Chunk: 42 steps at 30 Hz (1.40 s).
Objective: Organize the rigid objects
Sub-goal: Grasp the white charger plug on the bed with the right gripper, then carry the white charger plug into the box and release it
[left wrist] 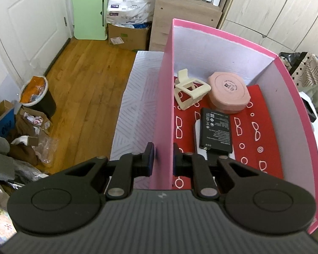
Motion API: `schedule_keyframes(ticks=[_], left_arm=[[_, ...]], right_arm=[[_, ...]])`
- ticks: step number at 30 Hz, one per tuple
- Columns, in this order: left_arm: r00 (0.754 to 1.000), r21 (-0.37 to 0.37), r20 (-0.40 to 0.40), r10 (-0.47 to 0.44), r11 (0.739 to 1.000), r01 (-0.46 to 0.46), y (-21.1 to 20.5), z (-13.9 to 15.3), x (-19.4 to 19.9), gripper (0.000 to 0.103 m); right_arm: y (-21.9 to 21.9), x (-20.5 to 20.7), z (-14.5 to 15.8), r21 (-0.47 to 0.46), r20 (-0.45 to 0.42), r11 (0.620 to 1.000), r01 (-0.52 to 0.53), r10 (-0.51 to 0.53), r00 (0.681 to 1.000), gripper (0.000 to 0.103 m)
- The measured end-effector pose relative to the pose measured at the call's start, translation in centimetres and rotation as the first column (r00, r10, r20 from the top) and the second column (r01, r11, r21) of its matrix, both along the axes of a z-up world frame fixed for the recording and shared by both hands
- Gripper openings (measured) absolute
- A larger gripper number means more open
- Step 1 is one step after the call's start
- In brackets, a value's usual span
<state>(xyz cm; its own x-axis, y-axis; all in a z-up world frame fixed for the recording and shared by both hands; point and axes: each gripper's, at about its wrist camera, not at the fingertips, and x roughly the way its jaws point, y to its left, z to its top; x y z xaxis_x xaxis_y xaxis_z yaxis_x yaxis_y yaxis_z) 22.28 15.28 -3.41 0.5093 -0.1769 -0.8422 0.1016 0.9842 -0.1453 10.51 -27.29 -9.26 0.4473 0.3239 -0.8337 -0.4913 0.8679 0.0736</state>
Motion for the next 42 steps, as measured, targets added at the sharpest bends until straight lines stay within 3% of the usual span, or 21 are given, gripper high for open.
schedule_keyframes(ticks=[3,6,8,10,11,14,20,26,29,31,36,42], left_arm=[[1.000,0.014,0.010,-0.004,1.000,0.004,-0.2,0.1,-0.2,0.014],[0.999,0.064,0.039,0.009,0.998,-0.012,-0.5,0.3,-0.5,0.014],[0.998,0.079,0.057,0.004,0.997,-0.009,-0.7,0.4,-0.7,0.014],[0.998,0.081,0.069,0.007,0.997,-0.013,-0.8,0.5,-0.7,0.014],[0.997,0.086,0.077,0.010,0.996,-0.016,-0.8,0.6,-0.8,0.014],[0.997,0.082,0.073,0.009,0.997,-0.015,-0.7,0.5,-0.7,0.014],[0.997,0.073,0.078,0.008,0.997,-0.013,-0.6,0.6,-0.8,0.014],[0.996,0.062,0.088,0.008,0.998,-0.013,-0.3,0.6,-1.0,0.014],[0.996,0.039,0.088,0.002,0.999,-0.005,0.0,0.6,-1.0,0.014],[0.996,0.031,0.088,0.002,0.999,-0.005,0.1,0.7,-1.0,0.014],[0.996,0.039,0.088,0.009,0.999,-0.012,-0.2,0.6,-0.9,0.011],[0.996,0.049,0.089,0.014,0.999,-0.018,-0.4,0.6,-0.9,0.011]], right_arm=[[0.0,0.1,0.0,0.019,0.022,0.999,0.026,-0.026,0.999,0.078],[-0.2,0.3,0.2,0.046,0.036,0.998,0.048,-0.049,0.998,0.052],[-1.7,1.1,0.6,0.172,-0.040,0.976,0.131,-0.126,0.991,0.052],[-3.8,2.4,0.2,0.331,-0.166,0.908,0.258,-0.214,0.963,0.051],[-4.5,2.8,0.0,0.359,-0.193,0.880,0.311,-0.256,0.947,0.051],[-4.4,3.0,0.1,0.307,-0.141,0.885,0.349,-0.321,0.937,0.051],[-3.7,2.9,0.3,0.309,-0.141,0.883,0.353,-0.324,0.935,0.050],[-2.3,2.8,3.0,0.357,-0.071,0.891,0.279,-0.272,0.960,0.050],[-1.8,2.8,5.7,0.468,0.016,0.851,0.238,-0.278,0.960,0.050],[-1.1,3.2,7.5,0.505,0.077,0.844,0.181,-0.253,0.964,0.050],[3.3,5.2,10.9,0.464,0.173,0.886,-0.004,-0.087,0.981,0.050],[9.6,8.0,13.3,0.365,0.265,0.910,-0.195,0.099,0.959,0.050]])
